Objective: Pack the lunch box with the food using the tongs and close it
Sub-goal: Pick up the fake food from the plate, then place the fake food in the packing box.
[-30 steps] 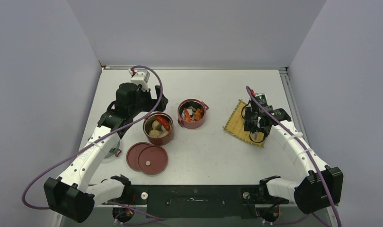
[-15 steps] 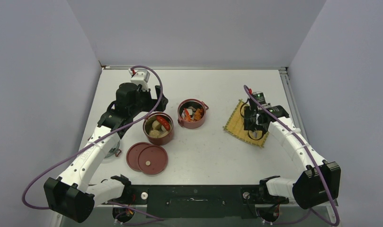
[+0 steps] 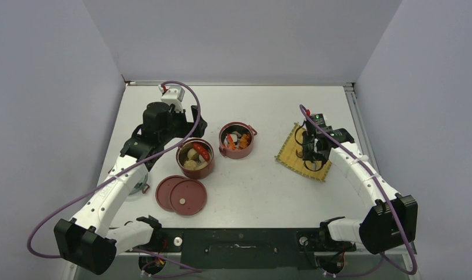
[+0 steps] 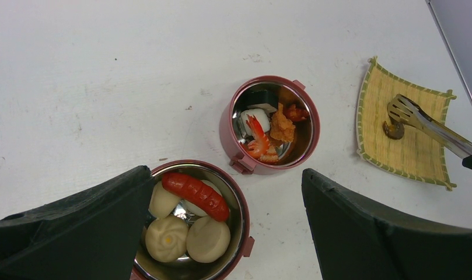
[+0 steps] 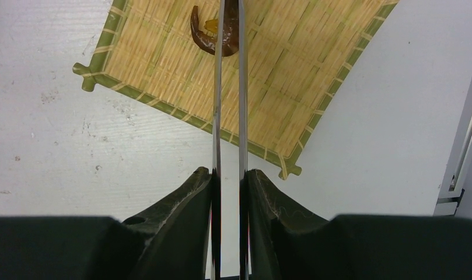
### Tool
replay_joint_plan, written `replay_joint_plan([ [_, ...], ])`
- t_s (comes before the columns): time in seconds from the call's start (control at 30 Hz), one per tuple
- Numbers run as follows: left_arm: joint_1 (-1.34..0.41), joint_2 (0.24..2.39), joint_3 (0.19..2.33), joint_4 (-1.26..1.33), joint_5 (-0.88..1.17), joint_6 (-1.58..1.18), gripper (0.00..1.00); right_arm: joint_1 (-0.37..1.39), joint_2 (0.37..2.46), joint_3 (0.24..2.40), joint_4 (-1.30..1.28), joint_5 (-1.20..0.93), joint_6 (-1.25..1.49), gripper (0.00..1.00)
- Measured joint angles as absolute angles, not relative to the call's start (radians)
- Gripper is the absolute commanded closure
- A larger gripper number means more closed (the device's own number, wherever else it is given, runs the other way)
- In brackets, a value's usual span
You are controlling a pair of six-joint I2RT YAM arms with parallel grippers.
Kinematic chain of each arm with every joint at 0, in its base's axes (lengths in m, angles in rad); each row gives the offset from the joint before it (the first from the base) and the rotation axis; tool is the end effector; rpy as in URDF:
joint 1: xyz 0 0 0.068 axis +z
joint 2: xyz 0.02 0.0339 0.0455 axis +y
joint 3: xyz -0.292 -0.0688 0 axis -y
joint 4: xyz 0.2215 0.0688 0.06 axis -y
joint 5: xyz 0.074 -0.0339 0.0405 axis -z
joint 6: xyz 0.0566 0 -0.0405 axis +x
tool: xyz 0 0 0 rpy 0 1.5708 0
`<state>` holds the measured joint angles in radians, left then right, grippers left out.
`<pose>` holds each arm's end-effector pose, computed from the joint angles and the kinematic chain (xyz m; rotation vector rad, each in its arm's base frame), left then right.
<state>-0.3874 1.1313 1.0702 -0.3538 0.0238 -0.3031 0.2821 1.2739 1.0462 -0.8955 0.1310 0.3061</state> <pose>0.2217 -0.0919 0.3715 0.1006 2.0137 -0.4676 0.2136 0.0542 0.2839 0.0721 2.6755 0.0086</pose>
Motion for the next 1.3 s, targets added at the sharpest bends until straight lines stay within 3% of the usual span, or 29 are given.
replay_joint_plan([
  [0.27, -0.387, 1.131, 1.07, -0.354, 0.024, -0.303, 0.02, 0.283, 1.272, 1.074, -0.91, 0.135, 0.32, 0.94],
  [0.43, -0.387, 1.131, 1.07, -0.354, 0.024, -0.303, 0.02, 0.315, 1.25, 1.124, -0.924, 0.135, 0.335, 0.95],
  [0.73, -0.387, 1.131, 1.07, -0.354, 0.025, -0.303, 0.02, 0.598, 1.25, 1.289, -0.879, 0.146, 0.414, 0.95],
  [1.0, -0.387, 1.131, 1.07, -0.354, 0.024, -0.303, 0.02, 0.793, 1.431, 1.377, -0.764, 0.181, 0.442, 0.95],
  [1.3, -0.387, 1.131, 1.07, -0.354, 0.024, -0.303, 0.02, 0.865, 1.576, 1.394, -0.736, 0.231, 0.442, 0.95],
])
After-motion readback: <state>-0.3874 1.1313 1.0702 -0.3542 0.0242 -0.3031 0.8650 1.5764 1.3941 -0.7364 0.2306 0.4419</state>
